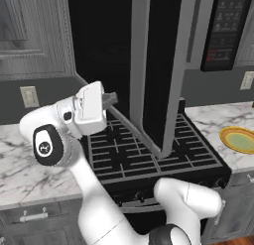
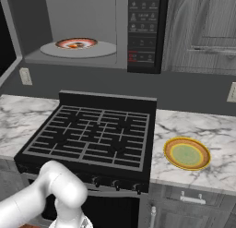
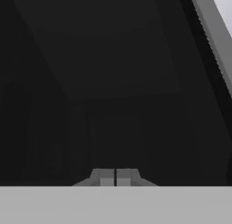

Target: Pick the shrimp from the counter and place it in the microwave. Then turn on the microwave.

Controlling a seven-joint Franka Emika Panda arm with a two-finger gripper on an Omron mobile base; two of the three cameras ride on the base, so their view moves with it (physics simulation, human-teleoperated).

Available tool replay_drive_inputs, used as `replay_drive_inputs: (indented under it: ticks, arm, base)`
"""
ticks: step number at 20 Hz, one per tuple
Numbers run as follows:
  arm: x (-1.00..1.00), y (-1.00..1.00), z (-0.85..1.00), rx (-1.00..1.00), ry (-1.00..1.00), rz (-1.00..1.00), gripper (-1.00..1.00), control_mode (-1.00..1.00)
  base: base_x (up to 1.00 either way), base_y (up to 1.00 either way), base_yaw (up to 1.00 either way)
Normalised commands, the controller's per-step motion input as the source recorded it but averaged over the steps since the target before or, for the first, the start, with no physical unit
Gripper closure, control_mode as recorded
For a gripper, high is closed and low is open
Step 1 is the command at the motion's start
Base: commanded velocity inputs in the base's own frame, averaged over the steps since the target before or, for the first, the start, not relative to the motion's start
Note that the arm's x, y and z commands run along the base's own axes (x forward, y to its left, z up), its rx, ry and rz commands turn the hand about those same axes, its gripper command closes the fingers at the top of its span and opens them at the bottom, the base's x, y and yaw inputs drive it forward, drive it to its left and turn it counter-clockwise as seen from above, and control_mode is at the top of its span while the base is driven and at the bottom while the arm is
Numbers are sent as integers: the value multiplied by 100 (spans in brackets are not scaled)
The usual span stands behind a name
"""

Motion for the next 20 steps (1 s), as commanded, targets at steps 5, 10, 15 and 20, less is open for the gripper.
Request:
replay_drive_inputs:
  ticks: [5,10,15,20]
  arm:
    - [-7,-50,32,0,0,1,100,-100]
    - [0,-56,25,0,0,4,100,-100]
    - [0,-60,14,0,0,14,100,-100]
    - [0,-61,4,0,0,25,100,-100]
  base:
    - [0,0,0]
    - [0,0,0]
    - [0,0,0]
    - [0,0,0]
